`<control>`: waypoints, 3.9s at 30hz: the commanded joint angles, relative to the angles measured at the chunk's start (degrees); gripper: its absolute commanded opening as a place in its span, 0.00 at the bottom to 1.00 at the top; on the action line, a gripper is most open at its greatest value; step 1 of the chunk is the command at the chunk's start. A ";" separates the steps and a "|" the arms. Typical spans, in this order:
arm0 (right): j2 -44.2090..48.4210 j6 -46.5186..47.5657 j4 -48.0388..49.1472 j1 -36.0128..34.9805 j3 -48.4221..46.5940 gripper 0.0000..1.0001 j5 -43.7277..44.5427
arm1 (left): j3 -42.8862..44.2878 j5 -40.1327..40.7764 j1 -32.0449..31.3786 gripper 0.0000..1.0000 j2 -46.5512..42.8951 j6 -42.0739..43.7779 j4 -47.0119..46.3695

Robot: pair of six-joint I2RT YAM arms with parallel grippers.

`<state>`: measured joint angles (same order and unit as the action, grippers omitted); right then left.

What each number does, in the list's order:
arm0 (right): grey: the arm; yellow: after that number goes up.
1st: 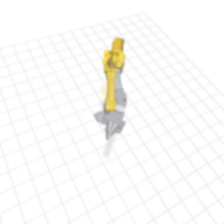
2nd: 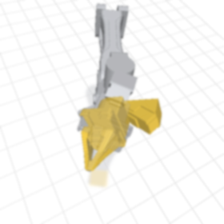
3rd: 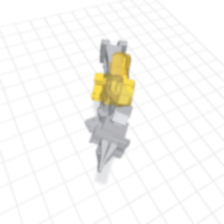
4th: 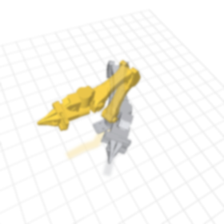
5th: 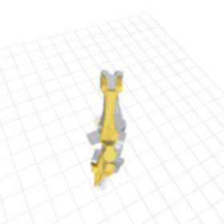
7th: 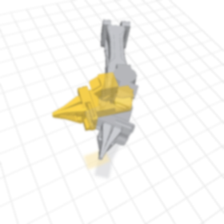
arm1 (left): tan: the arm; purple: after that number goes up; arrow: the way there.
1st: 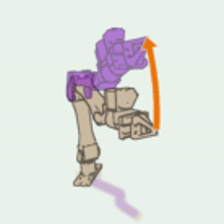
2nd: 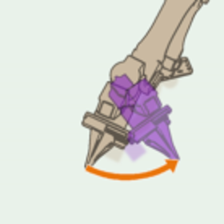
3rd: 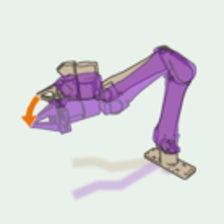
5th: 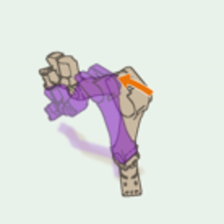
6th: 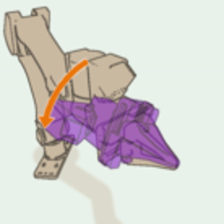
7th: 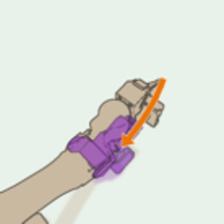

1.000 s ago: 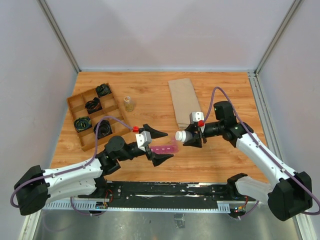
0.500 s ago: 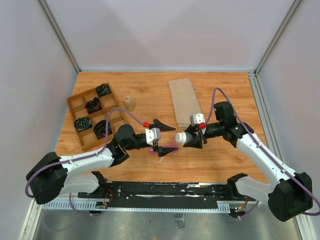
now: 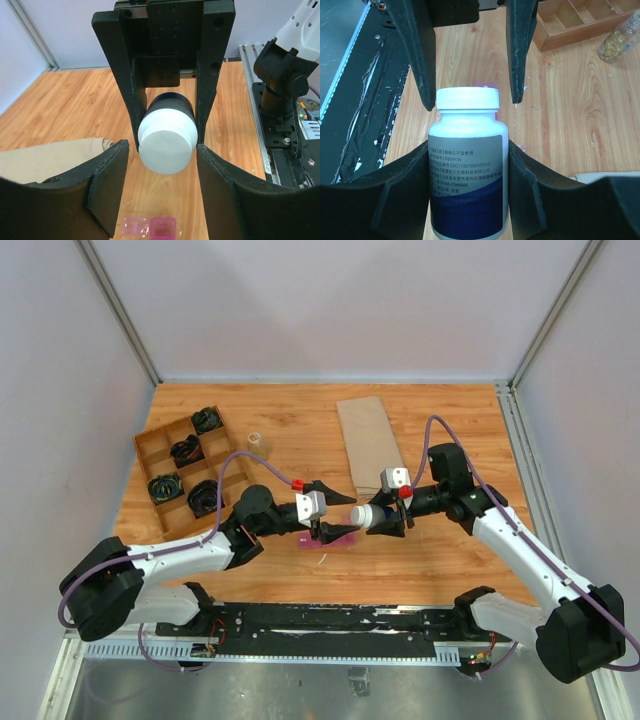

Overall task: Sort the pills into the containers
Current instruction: Unscrew the lid of the pill bottle.

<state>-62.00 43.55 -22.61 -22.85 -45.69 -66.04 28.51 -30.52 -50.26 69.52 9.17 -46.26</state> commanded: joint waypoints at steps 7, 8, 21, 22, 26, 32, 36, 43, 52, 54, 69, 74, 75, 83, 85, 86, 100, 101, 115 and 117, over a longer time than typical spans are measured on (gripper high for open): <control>0.88 0.66 -0.80 0.57 -0.43 0.01 -1.82 | 2.09 -0.15 0.25 0.43 0.29 -0.48 -1.31; 0.88 0.66 -0.78 0.61 -0.42 0.01 -1.81 | 2.00 -0.15 0.25 0.39 0.13 -0.74 -1.29; -0.49 -1.00 -0.36 0.62 -1.17 0.01 1.39 | -3.12 3.20 -0.06 0.00 0.75 -36.00 -16.68; -0.49 -1.16 -0.24 0.62 -1.08 0.01 1.47 | -3.17 4.33 -0.40 0.00 1.02 -38.13 -16.84; -0.66 -1.42 -0.11 0.61 -1.07 0.00 1.75 | -3.31 10.00 -2.17 0.00 1.41 -42.86 -14.88; -1.24 -2.08 0.29 0.61 -1.16 0.01 2.58 | -2.56 26.36 -5.85 0.00 -2.11 -44.90 -3.57; -2.12 -2.48 0.36 0.57 -1.41 0.01 2.62 | -1.18 31.60 -7.50 0.01 -2.80 -45.52 1.04; -2.01 -2.57 0.31 0.61 -1.34 0.01 2.59 | -0.07 29.96 -7.55 0.31 -0.41 -47.43 1.16; -1.56 -2.58 0.25 0.62 -1.32 0.01 2.10 | -1.90 29.90 -7.57 0.78 -2.58 -44.69 0.22; -1.44 -2.55 0.20 0.57 -1.33 0.01 1.98 | -3.44 28.69 -7.52 0.86 -3.24 -43.13 -1.68; -0.94 -1.16 -0.78 0.62 -1.25 0.01 0.41 | -17.76 20.72 -7.55 0.99 -13.38 -18.49 -11.43; -0.88 0.21 -1.79 0.60 -1.31 0.01 -0.57 | -20.55 14.79 -6.78 0.99 -15.66 -0.91 -13.36; -0.81 0.67 -2.17 0.60 -1.34 0.01 -0.84 | -20.49 12.10 -5.72 0.99 -15.19 -0.04 -14.11; -0.68 1.71 -3.01 0.59 -1.35 0.01 -2.03 | -14.30 -2.62 2.14 0.99 -7.75 -1.58 -18.55; -0.63 1.80 -2.97 0.61 -1.35 0.01 -1.99 | -11.42 -3.29 2.18 0.99 -5.52 -0.68 -16.27; -0.59 1.80 -3.03 0.62 -1.34 0.01 -1.99 | -10.02 -3.58 2.18 0.99 -4.37 -0.20 -14.97; -0.56 1.90 -3.08 0.62 -1.37 0.01 -2.51 | -3.86 -4.37 2.18 0.75 2.01 -0.71 -11.30; -0.50 1.89 -3.06 0.62 -1.36 0.01 -2.51 | -3.66 -4.37 2.23 0.73 2.15 -0.94 -11.20; -0.67 1.89 -3.05 0.59 -1.26 0.01 -2.60 | -2.47 -6.00 2.18 0.62 5.19 -6.17 -14.88; -0.77 1.89 -3.05 0.61 -1.25 0.01 -2.60 | -2.57 -5.83 2.18 0.62 5.19 -6.83 -15.48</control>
<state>-63.55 44.86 -25.12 -22.83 -45.71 -66.63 24.53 -35.75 -48.45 74.41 4.14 -57.82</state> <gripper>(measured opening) 0.536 0.622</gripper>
